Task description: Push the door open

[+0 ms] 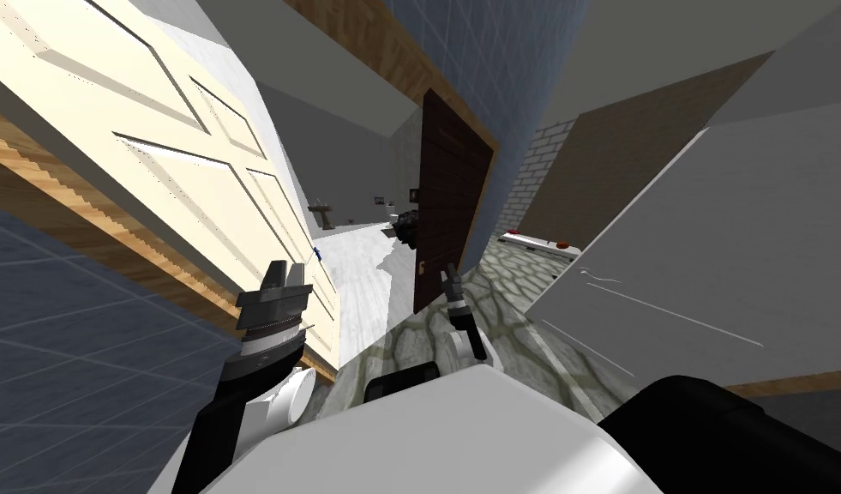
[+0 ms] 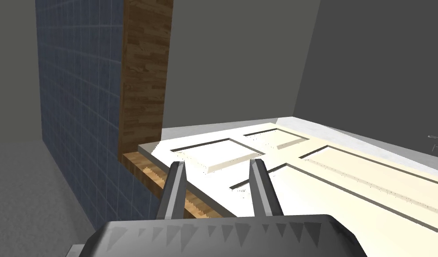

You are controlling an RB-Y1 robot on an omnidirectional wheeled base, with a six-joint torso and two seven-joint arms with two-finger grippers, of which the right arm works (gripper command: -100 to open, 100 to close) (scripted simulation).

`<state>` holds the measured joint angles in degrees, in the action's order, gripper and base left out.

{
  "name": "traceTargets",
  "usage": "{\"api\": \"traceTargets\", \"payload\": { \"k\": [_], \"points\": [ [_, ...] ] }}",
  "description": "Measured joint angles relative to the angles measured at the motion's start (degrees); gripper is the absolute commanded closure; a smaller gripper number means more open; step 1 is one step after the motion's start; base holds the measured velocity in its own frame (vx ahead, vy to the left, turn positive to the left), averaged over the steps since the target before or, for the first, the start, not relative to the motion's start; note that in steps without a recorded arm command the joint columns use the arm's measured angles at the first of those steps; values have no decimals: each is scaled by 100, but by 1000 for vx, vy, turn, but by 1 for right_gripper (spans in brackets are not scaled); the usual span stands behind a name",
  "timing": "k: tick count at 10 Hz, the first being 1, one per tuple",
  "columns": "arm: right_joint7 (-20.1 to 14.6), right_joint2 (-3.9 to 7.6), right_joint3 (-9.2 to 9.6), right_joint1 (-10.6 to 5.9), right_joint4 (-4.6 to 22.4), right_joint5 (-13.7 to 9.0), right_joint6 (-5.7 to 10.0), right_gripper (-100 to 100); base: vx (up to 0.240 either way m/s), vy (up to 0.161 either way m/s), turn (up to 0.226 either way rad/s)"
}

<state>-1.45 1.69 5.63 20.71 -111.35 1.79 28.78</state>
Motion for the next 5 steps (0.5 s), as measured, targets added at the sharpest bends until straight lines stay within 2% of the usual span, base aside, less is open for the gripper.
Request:
{"api": "traceTargets", "payload": {
  "k": [3, 5],
  "points": [
    [-14, 105, 61, -92, 398, -122, 103, -100, 39, -45, 78],
    [27, 102, 118, -235, 699, -172, 163, -100, 32, -60, 86]
  ]
}}
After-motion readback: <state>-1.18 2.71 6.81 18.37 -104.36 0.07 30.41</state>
